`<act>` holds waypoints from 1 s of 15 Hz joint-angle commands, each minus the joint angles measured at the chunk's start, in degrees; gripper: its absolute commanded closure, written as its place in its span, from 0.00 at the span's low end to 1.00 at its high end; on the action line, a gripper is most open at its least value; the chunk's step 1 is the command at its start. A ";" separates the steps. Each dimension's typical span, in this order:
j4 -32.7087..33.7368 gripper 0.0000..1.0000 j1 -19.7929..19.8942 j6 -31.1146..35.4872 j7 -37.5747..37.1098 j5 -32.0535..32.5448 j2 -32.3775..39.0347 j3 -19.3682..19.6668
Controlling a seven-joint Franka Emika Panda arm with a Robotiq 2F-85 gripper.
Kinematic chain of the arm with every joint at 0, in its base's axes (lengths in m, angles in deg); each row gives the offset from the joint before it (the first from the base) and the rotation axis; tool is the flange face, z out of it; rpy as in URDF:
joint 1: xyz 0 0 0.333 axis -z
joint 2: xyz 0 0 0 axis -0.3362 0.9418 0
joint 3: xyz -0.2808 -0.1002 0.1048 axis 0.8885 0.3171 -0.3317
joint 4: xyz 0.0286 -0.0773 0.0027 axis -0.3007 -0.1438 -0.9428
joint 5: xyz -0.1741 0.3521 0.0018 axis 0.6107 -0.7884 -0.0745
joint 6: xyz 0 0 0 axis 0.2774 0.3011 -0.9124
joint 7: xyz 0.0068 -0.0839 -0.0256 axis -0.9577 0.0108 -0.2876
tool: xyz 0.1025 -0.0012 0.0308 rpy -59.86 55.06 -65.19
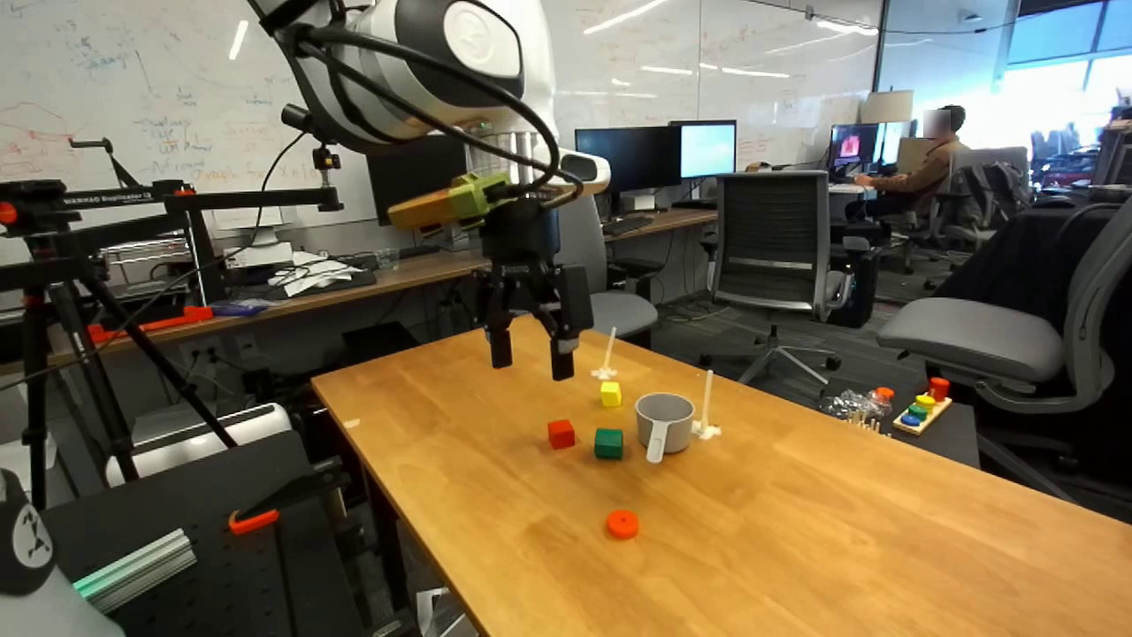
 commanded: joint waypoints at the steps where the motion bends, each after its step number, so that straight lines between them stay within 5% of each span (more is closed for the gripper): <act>1: 6.51 0.00 -3.12 0.07 9.19 -1.70 7.43 0.20; 6: 18.00 0.00 -5.49 -4.20 21.86 -3.39 18.28 -1.02; 11: 30.46 0.00 -8.71 -15.12 26.20 3.06 29.00 0.04; 12: 23.84 0.00 -6.83 -9.56 25.85 -0.05 24.21 -0.60; 15: 28.36 0.00 -7.84 -12.70 25.83 1.83 28.39 -0.53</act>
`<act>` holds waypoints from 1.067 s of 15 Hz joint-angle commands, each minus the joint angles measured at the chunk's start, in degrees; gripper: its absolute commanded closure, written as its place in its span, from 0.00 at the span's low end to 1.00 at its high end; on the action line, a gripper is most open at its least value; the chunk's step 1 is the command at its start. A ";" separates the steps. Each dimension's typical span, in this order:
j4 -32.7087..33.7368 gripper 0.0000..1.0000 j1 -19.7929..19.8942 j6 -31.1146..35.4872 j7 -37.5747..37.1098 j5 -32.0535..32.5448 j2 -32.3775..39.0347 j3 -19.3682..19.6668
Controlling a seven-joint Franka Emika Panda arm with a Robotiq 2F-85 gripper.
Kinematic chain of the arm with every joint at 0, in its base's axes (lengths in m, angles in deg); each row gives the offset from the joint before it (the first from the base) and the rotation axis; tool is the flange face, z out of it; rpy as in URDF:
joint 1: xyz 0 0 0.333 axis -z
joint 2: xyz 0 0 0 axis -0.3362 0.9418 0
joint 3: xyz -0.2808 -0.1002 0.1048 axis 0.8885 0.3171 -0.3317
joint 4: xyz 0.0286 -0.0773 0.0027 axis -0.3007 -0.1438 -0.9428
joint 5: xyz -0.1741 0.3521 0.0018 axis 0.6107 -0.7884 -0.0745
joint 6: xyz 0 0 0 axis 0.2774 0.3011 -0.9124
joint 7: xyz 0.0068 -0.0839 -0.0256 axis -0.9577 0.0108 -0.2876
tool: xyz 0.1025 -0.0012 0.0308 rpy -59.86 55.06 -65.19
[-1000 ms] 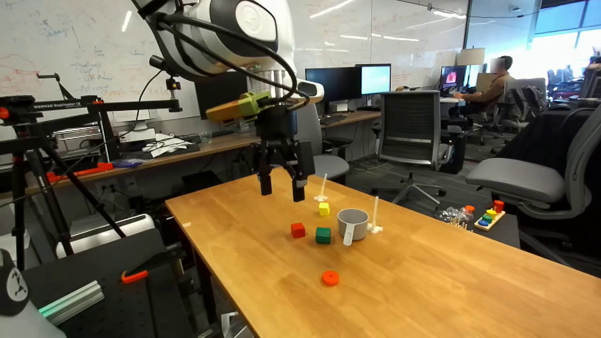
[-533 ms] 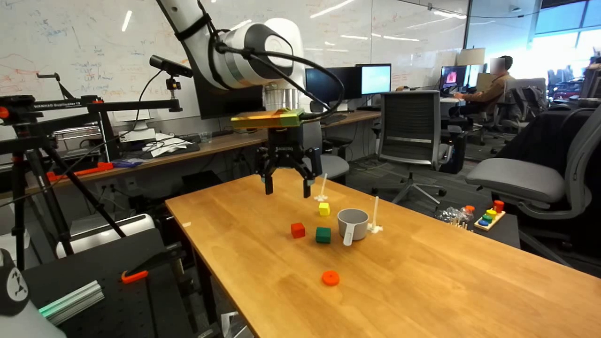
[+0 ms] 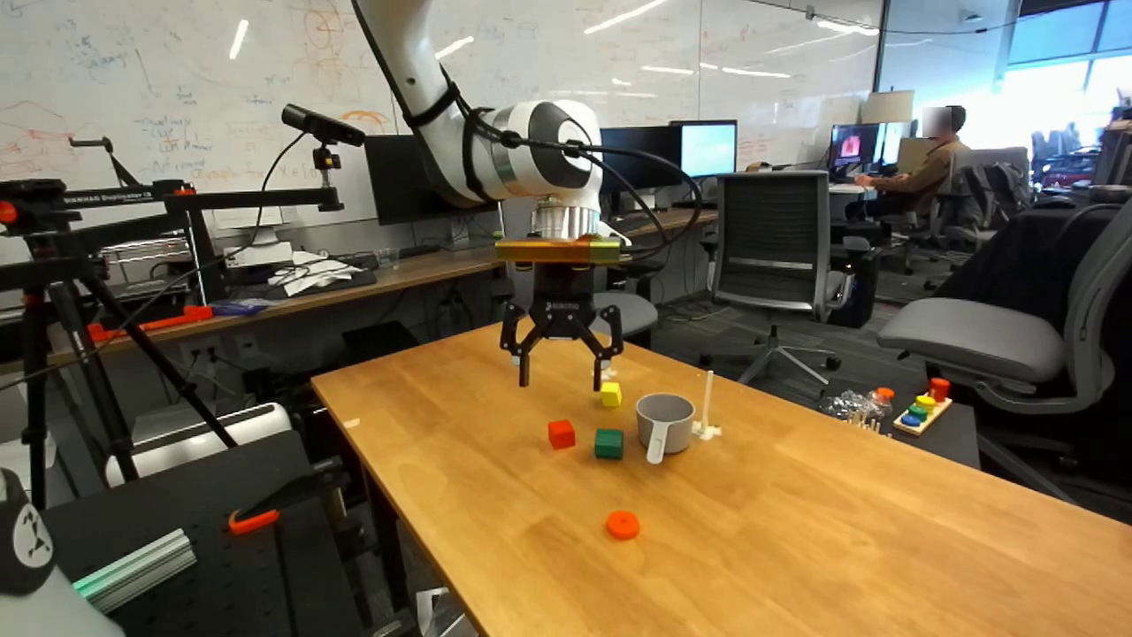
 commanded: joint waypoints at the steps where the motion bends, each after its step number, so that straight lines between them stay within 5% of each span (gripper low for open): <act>1: 0.59 0.00 -0.20 -0.34 0.05 0.14 0.47 0.04; 3: 1.71 0.06 -0.10 -1.55 3.48 0.82 1.40 -0.60; 8: 5.21 0.00 -1.99 -4.56 12.10 4.59 4.70 -2.29; 16: 14.02 0.00 -6.78 -10.37 14.45 12.14 12.21 -1.86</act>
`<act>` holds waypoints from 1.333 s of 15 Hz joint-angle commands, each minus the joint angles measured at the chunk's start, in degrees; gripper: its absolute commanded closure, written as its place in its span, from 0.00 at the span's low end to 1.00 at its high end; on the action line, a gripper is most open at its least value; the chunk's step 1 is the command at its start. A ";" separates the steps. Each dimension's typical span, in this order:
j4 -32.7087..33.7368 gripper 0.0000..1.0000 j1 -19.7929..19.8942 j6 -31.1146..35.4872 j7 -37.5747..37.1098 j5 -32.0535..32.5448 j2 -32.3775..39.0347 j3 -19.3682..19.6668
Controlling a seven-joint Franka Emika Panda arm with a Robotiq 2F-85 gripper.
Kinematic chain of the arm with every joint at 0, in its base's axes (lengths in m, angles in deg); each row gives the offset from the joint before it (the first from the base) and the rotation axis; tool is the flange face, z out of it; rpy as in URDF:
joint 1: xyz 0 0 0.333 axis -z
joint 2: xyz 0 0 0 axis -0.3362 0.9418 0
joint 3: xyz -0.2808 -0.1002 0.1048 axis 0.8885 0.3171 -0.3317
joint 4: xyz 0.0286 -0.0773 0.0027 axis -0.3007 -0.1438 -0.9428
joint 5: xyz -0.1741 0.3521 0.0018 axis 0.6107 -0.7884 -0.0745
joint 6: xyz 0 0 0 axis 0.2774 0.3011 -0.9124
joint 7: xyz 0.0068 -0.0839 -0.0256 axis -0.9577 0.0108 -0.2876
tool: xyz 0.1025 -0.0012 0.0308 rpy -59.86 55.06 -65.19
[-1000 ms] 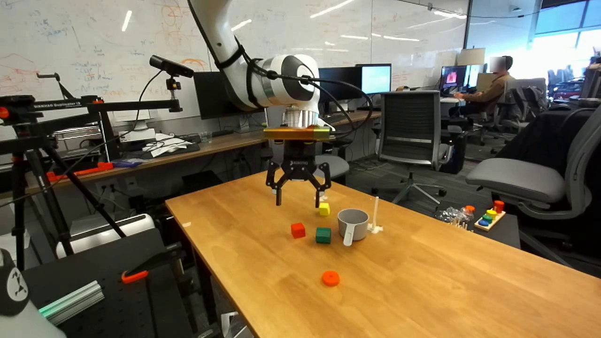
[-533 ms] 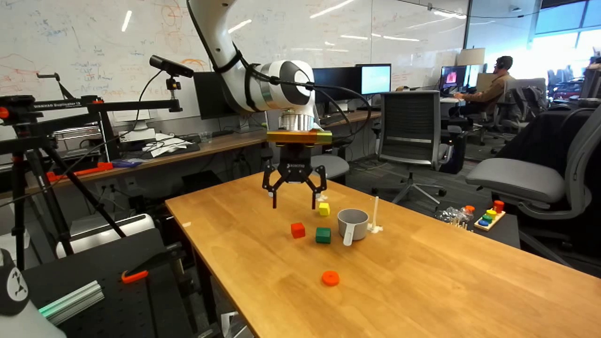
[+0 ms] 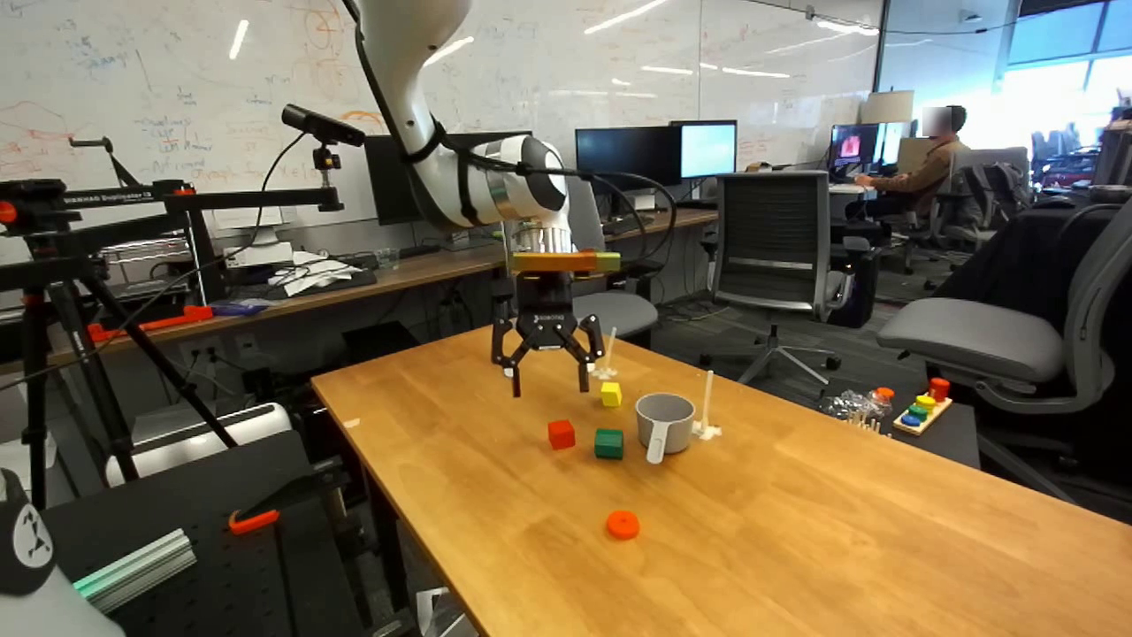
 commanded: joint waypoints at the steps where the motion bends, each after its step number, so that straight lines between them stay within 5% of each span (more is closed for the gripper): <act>1: 7.01 0.00 -1.59 -4.21 1.62 2.16 4.80 -0.08; 20: 25.57 0.00 -7.23 -8.97 0.50 3.26 22.40 1.07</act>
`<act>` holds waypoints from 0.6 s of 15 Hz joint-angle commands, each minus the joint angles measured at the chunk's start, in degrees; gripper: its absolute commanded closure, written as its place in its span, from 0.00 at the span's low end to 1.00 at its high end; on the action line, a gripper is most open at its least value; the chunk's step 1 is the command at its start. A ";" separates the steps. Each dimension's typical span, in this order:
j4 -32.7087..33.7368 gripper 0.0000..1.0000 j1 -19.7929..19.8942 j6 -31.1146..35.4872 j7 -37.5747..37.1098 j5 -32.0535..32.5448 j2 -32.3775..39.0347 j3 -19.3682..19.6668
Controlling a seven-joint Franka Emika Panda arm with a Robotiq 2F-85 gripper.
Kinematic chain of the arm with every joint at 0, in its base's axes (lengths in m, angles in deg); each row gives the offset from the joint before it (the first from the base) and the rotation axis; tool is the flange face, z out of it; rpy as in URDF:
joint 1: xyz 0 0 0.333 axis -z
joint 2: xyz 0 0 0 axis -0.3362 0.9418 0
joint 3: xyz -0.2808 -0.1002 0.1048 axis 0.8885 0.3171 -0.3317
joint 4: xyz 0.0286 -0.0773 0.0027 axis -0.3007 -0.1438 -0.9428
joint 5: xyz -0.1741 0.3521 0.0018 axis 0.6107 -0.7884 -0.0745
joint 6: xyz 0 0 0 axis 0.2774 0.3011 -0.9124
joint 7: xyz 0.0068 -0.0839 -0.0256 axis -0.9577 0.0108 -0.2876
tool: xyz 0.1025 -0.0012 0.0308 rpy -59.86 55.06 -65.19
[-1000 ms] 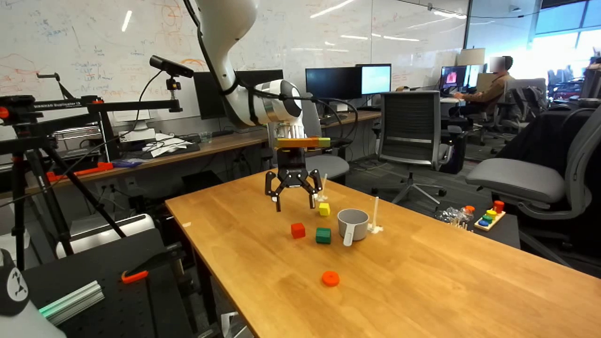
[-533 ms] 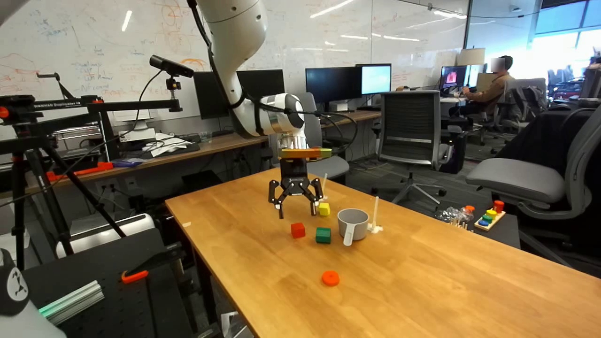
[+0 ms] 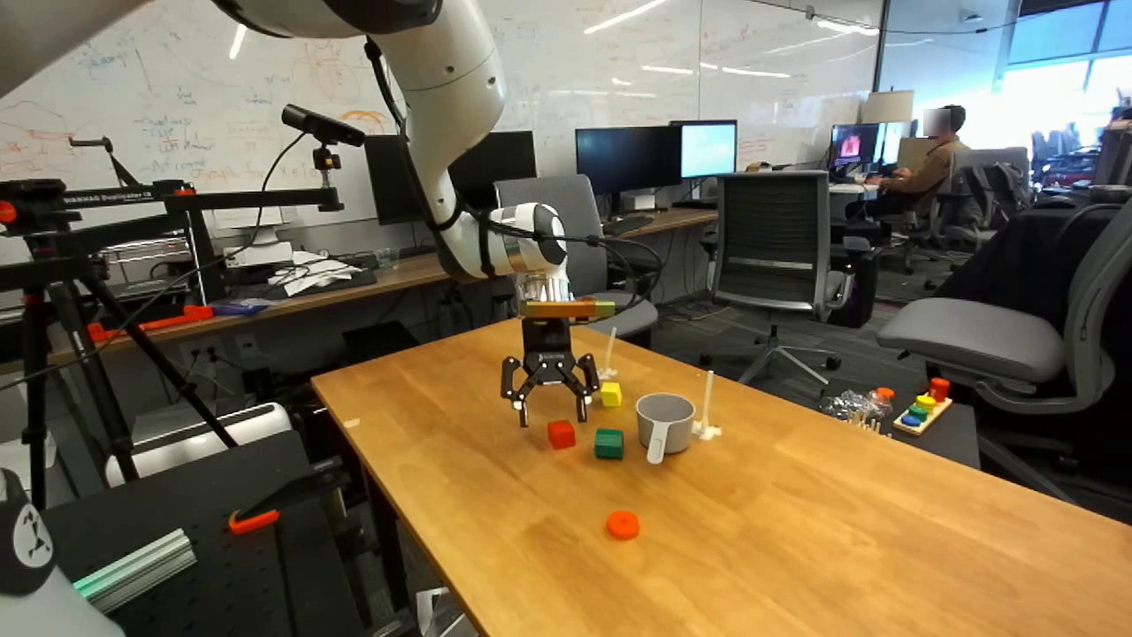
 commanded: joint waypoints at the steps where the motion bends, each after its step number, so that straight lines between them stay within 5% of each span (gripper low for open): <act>1: 5.46 0.00 -1.72 -3.47 0.01 1.22 3.35 0.93; 2: 5.89 0.25 -1.77 -2.83 -0.27 1.45 3.83 1.17; 3: 6.41 0.26 -2.01 -2.93 -0.60 1.59 4.24 1.49; 9: 5.25 0.74 -0.56 -1.77 -2.02 0.54 2.15 1.62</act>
